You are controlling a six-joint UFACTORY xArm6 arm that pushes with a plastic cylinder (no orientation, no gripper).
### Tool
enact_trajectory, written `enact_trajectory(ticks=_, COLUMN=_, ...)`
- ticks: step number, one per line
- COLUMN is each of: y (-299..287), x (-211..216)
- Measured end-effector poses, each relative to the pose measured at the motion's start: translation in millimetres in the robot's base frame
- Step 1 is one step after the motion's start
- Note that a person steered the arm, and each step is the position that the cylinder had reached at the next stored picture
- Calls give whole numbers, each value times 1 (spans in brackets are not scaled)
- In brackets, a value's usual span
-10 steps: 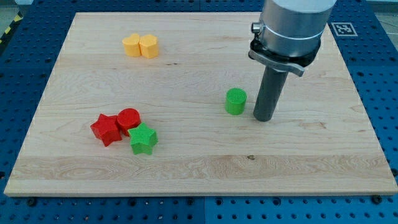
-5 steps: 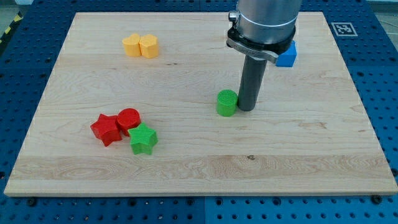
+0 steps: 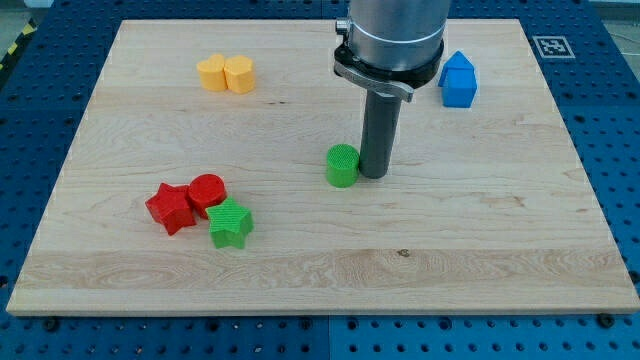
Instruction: Move the green circle to the top right of the green star
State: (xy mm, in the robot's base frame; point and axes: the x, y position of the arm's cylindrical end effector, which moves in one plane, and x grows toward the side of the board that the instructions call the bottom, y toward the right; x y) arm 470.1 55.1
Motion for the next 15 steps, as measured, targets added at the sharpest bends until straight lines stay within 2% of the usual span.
enact_trajectory(ticks=3, y=-31, x=-1)
enact_trajectory(ticks=8, y=-39, x=7)
enact_trajectory(ticks=10, y=-46, x=-7)
enact_trajectory(ticks=15, y=-51, x=-4)
